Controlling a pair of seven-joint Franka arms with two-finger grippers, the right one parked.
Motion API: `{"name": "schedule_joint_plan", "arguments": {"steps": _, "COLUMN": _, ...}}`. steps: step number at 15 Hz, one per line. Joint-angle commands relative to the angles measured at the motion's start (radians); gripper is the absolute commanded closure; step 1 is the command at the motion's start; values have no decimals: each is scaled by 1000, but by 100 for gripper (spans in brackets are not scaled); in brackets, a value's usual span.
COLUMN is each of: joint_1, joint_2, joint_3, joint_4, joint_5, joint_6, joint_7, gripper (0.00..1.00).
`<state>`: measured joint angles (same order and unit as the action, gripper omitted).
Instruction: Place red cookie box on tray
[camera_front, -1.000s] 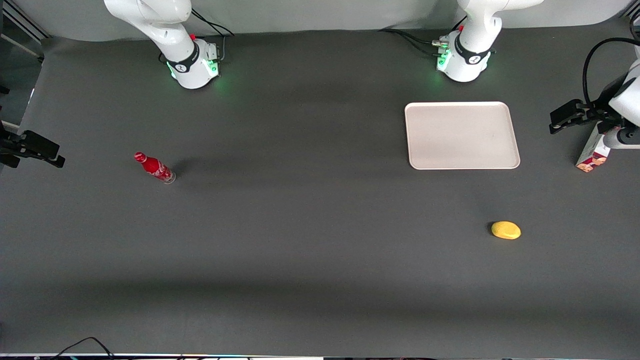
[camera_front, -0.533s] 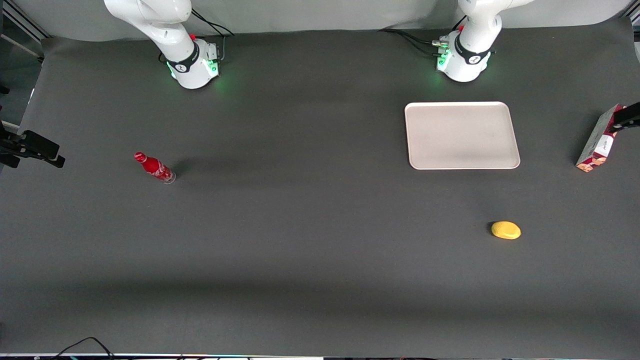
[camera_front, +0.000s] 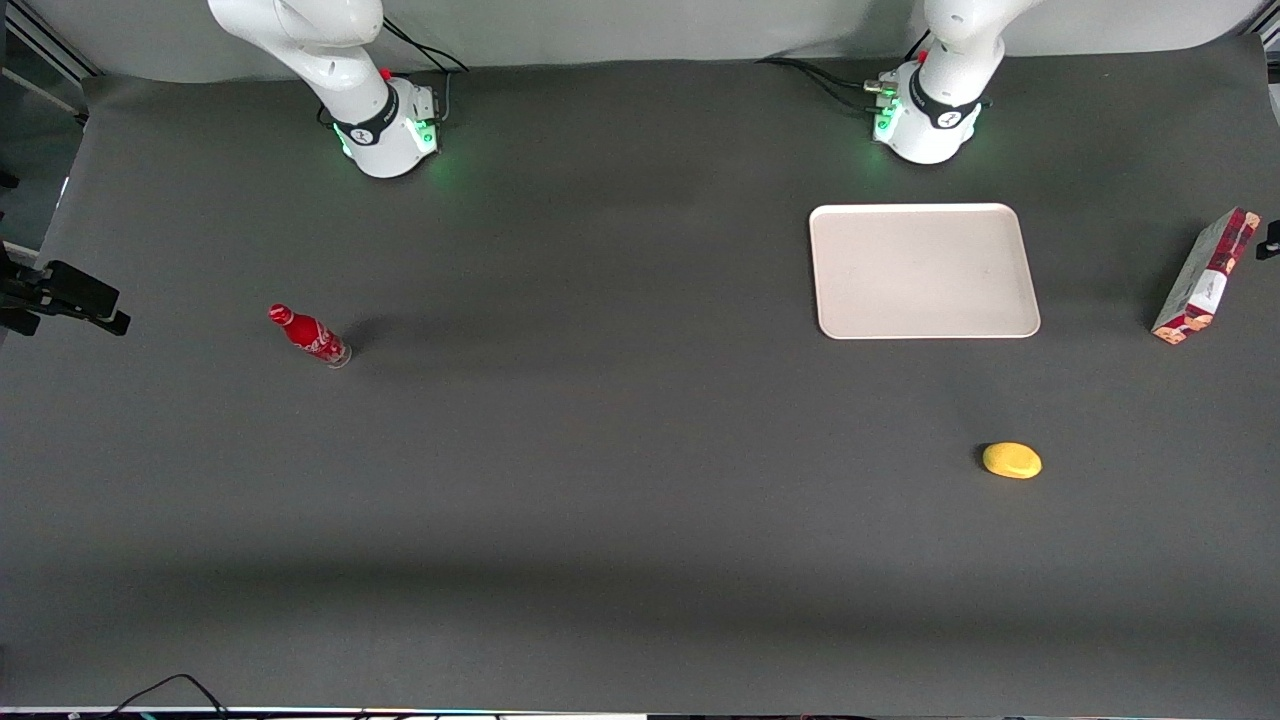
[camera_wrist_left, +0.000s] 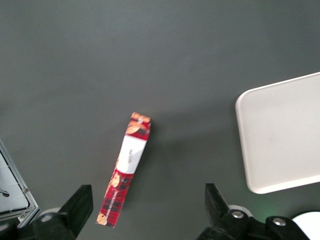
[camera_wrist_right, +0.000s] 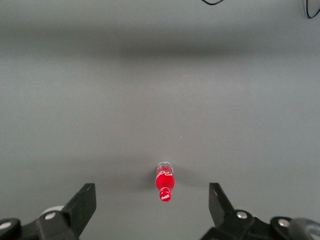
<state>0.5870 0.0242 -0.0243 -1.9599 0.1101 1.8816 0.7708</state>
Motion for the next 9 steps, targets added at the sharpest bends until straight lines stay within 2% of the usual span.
{"name": "schedule_joint_plan", "arguments": {"steps": 1, "joint_1": 135, "joint_2": -23, "joint_3": -17, "joint_4": -167, "joint_5": 51, "joint_6": 227, "joint_7": 89, "gripper": 0}}
{"name": "schedule_joint_plan", "arguments": {"steps": 3, "joint_1": 218, "joint_2": 51, "joint_3": -19, "joint_4": -186, "joint_5": 51, "joint_6": 321, "joint_7": 186, "gripper": 0}}
{"name": "schedule_joint_plan", "arguments": {"steps": 9, "joint_1": 303, "joint_2": 195, "joint_3": -19, "joint_4": -214, "joint_5": 43, "joint_6": 426, "joint_7": 280, "gripper": 0}}
